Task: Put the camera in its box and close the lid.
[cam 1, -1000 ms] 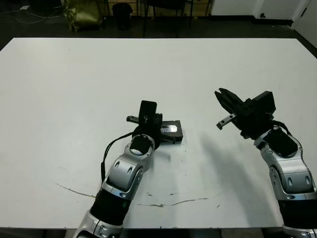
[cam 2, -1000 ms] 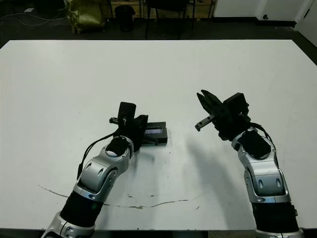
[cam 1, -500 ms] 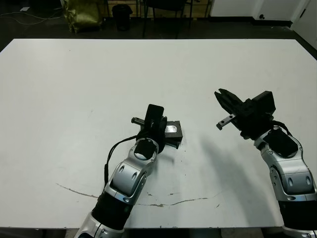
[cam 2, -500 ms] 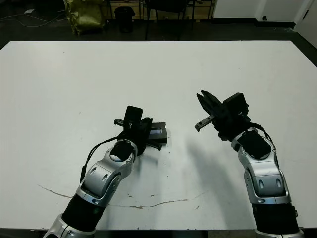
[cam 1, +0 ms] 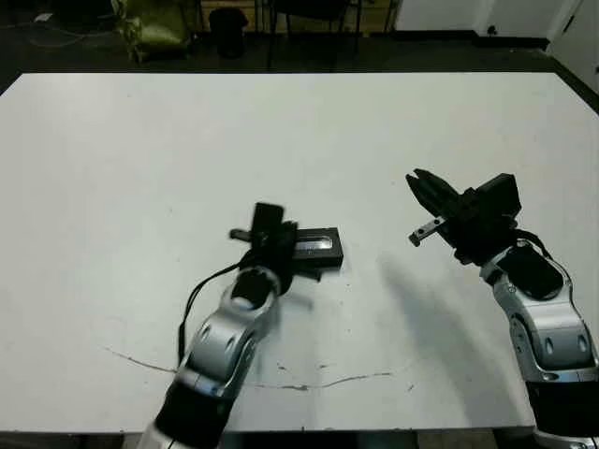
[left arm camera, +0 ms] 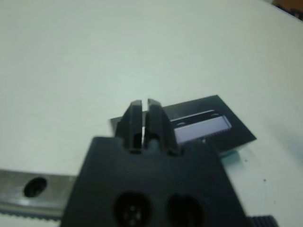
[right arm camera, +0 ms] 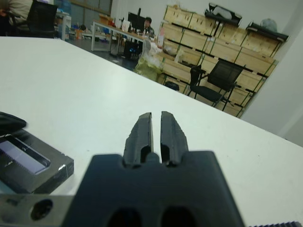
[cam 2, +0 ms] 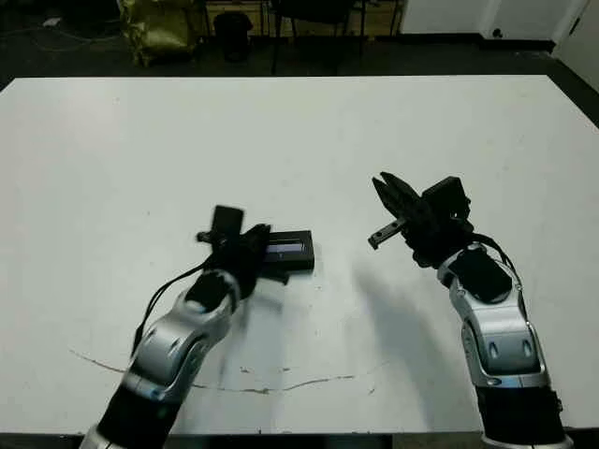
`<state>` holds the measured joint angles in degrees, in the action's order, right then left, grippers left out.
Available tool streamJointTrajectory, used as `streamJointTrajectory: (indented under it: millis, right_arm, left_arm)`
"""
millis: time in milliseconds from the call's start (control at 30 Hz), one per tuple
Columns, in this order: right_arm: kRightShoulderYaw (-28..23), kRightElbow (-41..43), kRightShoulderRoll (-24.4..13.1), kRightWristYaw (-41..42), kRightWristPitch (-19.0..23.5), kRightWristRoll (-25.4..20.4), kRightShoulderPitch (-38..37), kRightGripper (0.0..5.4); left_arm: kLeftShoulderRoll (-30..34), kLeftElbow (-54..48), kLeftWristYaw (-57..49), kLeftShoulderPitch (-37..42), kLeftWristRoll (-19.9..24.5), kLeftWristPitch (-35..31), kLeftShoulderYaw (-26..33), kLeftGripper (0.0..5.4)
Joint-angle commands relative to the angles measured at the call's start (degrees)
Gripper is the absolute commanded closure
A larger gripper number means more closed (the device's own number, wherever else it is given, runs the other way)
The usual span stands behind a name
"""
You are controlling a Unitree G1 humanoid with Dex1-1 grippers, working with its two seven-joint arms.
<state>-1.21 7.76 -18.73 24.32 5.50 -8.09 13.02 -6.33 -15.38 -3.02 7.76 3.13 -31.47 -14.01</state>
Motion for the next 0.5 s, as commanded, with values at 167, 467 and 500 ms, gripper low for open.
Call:
streamJointTrajectory:
  millis: [167, 467, 500]
  right_arm:
    - [-0.8, 1.3, 2.0, -2.2, -0.6, -0.3, -1.5, 5.4]
    - [-2.3, 5.2, 2.4, -2.8, 2.1, -3.0, -5.2, 5.4]
    - [-2.4, 5.4, 2.6, -2.6, 1.6, -3.6, -6.1, 5.4]
  left_arm:
    - [4.2, -13.7, 2.9, -1.0, 3.3, -0.8, 9.3, 5.38]
    - [7.1, -21.2, 4.6, -4.8, 8.6, 1.2, 20.0, 5.38]
    - [6.5, -21.4, 4.5, -5.6, 9.7, 1.4, 20.9, 5.38]
